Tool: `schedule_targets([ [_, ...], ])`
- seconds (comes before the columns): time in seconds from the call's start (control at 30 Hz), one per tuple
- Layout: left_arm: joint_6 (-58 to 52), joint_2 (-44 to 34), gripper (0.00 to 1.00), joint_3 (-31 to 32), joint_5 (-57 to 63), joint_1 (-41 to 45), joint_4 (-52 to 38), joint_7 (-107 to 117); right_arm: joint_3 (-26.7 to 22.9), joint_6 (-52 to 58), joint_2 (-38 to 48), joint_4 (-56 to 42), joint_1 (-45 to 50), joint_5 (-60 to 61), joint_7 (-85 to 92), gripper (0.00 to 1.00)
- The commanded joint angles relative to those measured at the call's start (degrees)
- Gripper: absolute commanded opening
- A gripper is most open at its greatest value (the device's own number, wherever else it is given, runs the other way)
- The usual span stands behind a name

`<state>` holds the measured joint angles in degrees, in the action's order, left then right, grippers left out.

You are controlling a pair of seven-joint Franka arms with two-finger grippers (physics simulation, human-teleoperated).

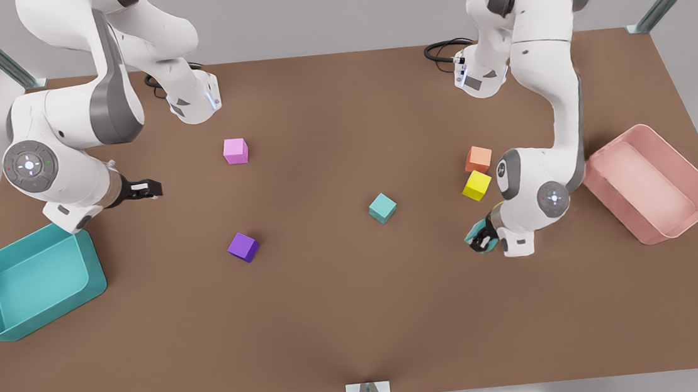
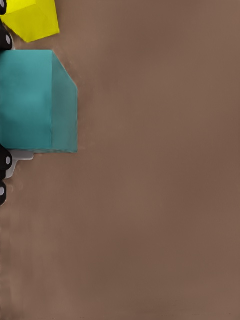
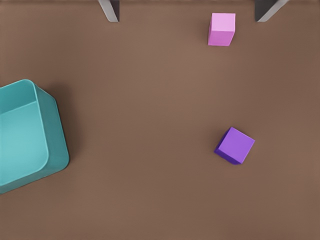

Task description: Stack the two blue cubes on top of each other

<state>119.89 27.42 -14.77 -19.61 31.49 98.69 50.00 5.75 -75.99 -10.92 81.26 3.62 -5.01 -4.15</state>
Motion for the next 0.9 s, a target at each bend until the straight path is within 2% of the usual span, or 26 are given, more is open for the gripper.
schedule_targets([
  [0.0,-4.49,1.32,0.72,0.27,0.02,7.44,-2.01,12.84,-0.03,0.14,0.02,-0.04,0.08,-0.09,0.99,1.00],
  [0.07,-4.31,2.28,0.72,0.80,0.19,12.45,-2.80,14.43,-0.04,0.14,0.02,-0.04,0.08,0.00,0.99,1.00],
  [0.17,-4.05,3.43,0.72,0.89,0.81,13.86,-4.91,15.83,-0.04,0.23,0.02,0.04,0.08,0.00,0.99,1.00],
  [0.3,-3.96,3.43,0.72,1.33,0.72,14.56,-4.83,15.92,0.05,0.32,-0.06,0.04,0.08,0.00,0.99,1.00],
  [0.43,0.35,3.87,0.72,4.58,0.72,14.65,-4.39,17.77,-0.04,0.41,-0.33,-0.04,0.08,0.00,0.99,1.00],
  [0.7,1.75,6.07,0.73,4.58,0.81,15.35,-4.21,19.44,-0.04,0.93,-0.41,-0.13,-0.19,0.09,2.13,1.00],
  [0.87,1.84,3.34,0.73,4.58,0.81,15.18,-0.34,20.58,-0.04,0.93,-0.68,-0.31,-0.28,0.00,2.13,1.00],
])
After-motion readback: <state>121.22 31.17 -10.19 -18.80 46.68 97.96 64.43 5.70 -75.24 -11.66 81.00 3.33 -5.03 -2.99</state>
